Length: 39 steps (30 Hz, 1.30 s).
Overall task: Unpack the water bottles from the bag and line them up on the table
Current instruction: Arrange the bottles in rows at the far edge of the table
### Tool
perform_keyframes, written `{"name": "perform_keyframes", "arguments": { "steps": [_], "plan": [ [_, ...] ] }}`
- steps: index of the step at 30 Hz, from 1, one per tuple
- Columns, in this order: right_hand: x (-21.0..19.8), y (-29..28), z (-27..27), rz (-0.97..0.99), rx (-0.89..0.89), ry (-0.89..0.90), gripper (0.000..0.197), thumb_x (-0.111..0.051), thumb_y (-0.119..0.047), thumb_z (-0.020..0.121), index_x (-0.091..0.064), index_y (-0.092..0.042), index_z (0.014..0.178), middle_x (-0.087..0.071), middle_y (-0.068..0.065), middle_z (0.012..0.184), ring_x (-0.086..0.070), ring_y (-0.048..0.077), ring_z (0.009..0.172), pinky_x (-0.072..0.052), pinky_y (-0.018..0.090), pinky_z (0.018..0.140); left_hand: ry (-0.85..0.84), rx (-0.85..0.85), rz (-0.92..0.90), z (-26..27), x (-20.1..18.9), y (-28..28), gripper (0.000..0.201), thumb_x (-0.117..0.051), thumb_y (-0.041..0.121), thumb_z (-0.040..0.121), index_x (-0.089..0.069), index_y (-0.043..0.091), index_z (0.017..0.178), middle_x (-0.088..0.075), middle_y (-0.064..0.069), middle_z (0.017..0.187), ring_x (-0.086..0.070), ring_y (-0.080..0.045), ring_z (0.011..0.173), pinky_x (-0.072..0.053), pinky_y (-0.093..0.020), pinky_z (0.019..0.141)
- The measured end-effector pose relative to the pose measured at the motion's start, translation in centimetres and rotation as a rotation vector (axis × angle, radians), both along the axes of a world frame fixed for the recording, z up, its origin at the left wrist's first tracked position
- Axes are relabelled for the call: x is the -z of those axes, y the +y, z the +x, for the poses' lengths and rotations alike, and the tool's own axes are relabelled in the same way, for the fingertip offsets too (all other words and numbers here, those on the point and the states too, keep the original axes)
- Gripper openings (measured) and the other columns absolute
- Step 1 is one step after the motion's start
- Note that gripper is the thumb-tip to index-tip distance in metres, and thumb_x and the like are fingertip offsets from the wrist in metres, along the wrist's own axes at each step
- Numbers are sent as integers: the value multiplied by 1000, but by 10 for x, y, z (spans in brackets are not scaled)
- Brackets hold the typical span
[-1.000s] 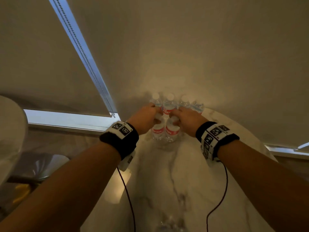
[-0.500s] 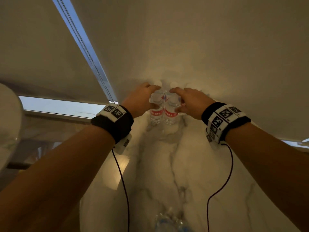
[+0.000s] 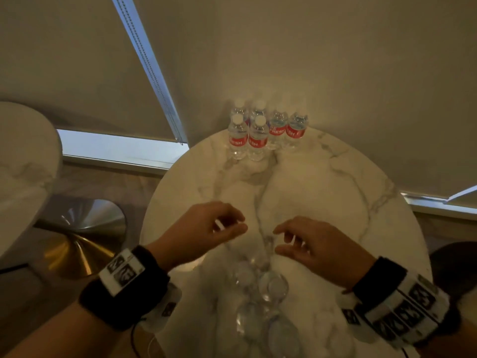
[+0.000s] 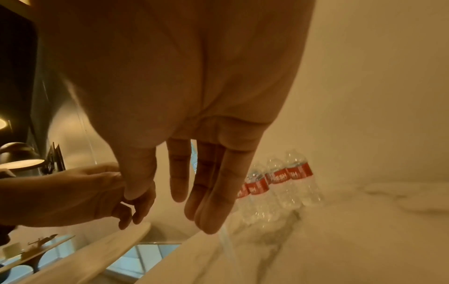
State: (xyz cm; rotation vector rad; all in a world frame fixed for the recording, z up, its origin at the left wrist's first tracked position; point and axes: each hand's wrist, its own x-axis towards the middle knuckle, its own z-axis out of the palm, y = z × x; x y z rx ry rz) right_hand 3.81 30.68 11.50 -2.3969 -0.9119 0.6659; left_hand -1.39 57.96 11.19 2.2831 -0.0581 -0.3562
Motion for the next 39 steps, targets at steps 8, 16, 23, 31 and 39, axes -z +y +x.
{"name": "perform_keyframes", "arguments": {
  "steps": [8, 16, 23, 31, 39],
  "plan": [
    [29, -9, -69, -89, -92, 13, 39, -57, -58, 87, -49, -38, 120, -50, -11, 105, -55, 11, 85, -49, 27, 76, 169, 213, 171, -67, 30, -38, 48, -79, 55, 87, -61, 40, 129, -42, 24, 116, -50, 15, 84, -37, 0, 72],
    [14, -11, 2, -100, 41, -79, 28, -65, -40, 88, -60, -21, 108, -50, -6, 89, -52, 14, 78, -38, 27, 70, 28, 207, 207, 17, 17, -43, 37, -82, 27, 92, -72, 11, 124, -64, -9, 119, -54, -15, 88, -39, -19, 81],
    [-8, -5, 126, -256, 163, -210, 33, -65, -37, 89, -58, -20, 116, -54, 1, 98, -57, 26, 96, -37, 31, 77, -106, 159, 204, 133, 5, -62, 38, -78, 27, 96, -69, 8, 127, -64, -14, 126, -61, -30, 112, -39, -25, 89],
    [6, 18, 231, -272, 245, -228, 41, -65, -26, 90, -55, -18, 130, -58, 11, 114, -55, 32, 108, -38, 33, 86, -172, 111, 235, 245, 12, -72, 35, -74, 15, 99, -67, 6, 131, -61, -13, 128, -57, -27, 118, -39, -27, 95],
    [31, 29, 267, -267, 268, -265, 41, -62, -30, 92, -53, -19, 130, -56, 15, 116, -56, 36, 105, -36, 33, 79, -135, 70, 341, 280, 35, -62, 33, -74, 21, 98, -66, 5, 126, -59, -20, 129, -60, -38, 114, -42, -35, 91]
  ]
}}
